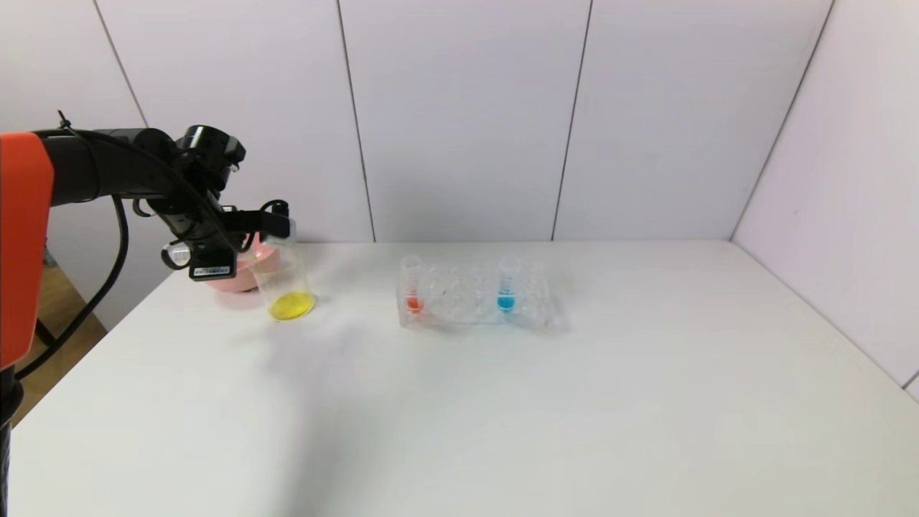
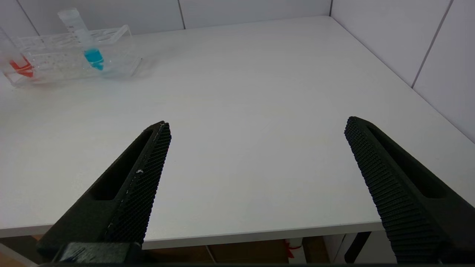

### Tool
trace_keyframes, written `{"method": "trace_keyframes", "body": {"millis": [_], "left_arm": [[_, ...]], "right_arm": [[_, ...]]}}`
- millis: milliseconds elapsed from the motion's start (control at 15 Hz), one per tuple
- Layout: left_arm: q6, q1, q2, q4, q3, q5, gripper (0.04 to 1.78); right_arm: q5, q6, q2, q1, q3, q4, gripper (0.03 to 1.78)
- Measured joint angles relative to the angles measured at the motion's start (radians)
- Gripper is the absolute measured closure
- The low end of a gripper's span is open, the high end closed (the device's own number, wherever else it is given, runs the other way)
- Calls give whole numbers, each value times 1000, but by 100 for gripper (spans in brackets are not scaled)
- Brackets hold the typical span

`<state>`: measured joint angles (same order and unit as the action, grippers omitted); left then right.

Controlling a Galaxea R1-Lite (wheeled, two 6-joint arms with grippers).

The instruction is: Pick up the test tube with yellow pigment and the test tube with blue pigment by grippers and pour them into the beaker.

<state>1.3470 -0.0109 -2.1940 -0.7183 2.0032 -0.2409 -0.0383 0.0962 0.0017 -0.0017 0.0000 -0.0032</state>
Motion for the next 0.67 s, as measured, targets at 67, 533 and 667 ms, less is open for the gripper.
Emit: {"method": "trace_keyframes", "body": {"millis": [67,533,667], "left_arm": [[0,2,0,0,0,-6,128],[-6,15,15,13,0,-11,128],[-64,14,39,24,0,9,128]], "right_arm": [[0,0,0,0,0,0,10],[0,0,0,0,0,0,10],[0,0,0,0,0,0,10]]}}
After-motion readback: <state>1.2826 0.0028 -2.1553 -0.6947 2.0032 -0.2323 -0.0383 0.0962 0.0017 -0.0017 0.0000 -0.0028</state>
